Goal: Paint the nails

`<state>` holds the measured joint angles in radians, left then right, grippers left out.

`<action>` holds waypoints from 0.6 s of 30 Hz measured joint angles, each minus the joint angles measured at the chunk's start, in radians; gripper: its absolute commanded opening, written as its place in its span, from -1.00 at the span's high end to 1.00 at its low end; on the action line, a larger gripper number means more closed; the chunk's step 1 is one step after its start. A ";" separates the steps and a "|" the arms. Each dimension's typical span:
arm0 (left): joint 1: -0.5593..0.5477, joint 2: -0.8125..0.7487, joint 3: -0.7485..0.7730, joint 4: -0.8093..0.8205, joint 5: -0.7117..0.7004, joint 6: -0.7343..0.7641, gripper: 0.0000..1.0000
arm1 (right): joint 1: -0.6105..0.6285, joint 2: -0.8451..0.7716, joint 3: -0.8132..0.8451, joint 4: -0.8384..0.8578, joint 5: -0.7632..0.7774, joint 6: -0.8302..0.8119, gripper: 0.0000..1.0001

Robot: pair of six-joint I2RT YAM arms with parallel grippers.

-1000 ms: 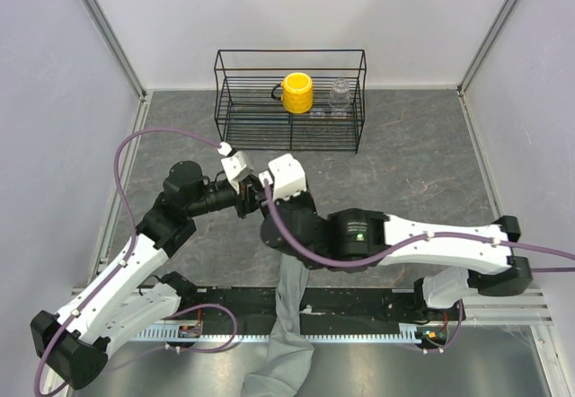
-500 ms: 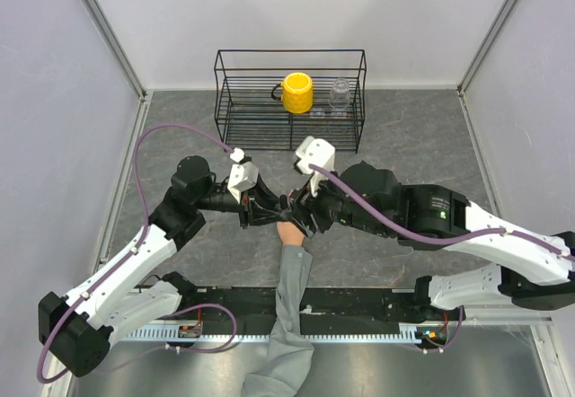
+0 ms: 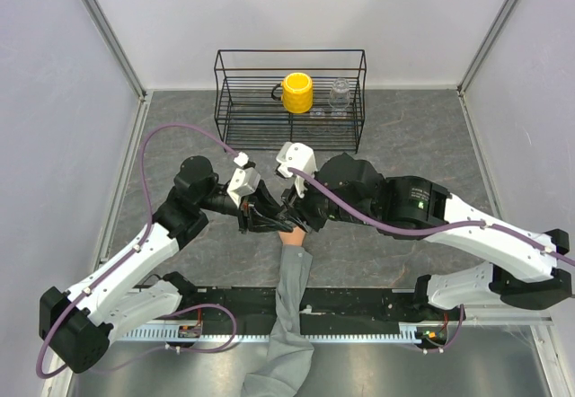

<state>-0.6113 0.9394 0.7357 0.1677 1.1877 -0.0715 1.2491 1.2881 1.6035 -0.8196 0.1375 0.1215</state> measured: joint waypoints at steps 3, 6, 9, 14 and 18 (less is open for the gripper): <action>-0.002 0.000 0.000 0.000 0.002 0.000 0.97 | -0.003 0.008 0.004 -0.002 -0.023 -0.007 0.18; -0.002 0.001 0.000 0.000 0.002 0.000 0.96 | -0.004 0.018 0.004 -0.002 -0.040 -0.013 0.56; -0.002 0.002 0.000 -0.002 0.002 0.000 0.90 | -0.006 0.027 0.004 -0.005 -0.051 -0.020 1.00; -0.002 -0.001 0.003 -0.019 -0.046 0.010 0.04 | -0.016 0.026 0.002 -0.005 -0.023 -0.013 1.00; -0.002 -0.044 0.008 -0.092 -0.212 0.055 -0.76 | -0.045 0.008 -0.040 0.031 0.085 0.006 1.00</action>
<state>-0.6128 0.8955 0.7441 0.0757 0.9752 -0.0162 1.2045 1.2957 1.5631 -0.7891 0.2226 0.1280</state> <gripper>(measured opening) 0.777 0.071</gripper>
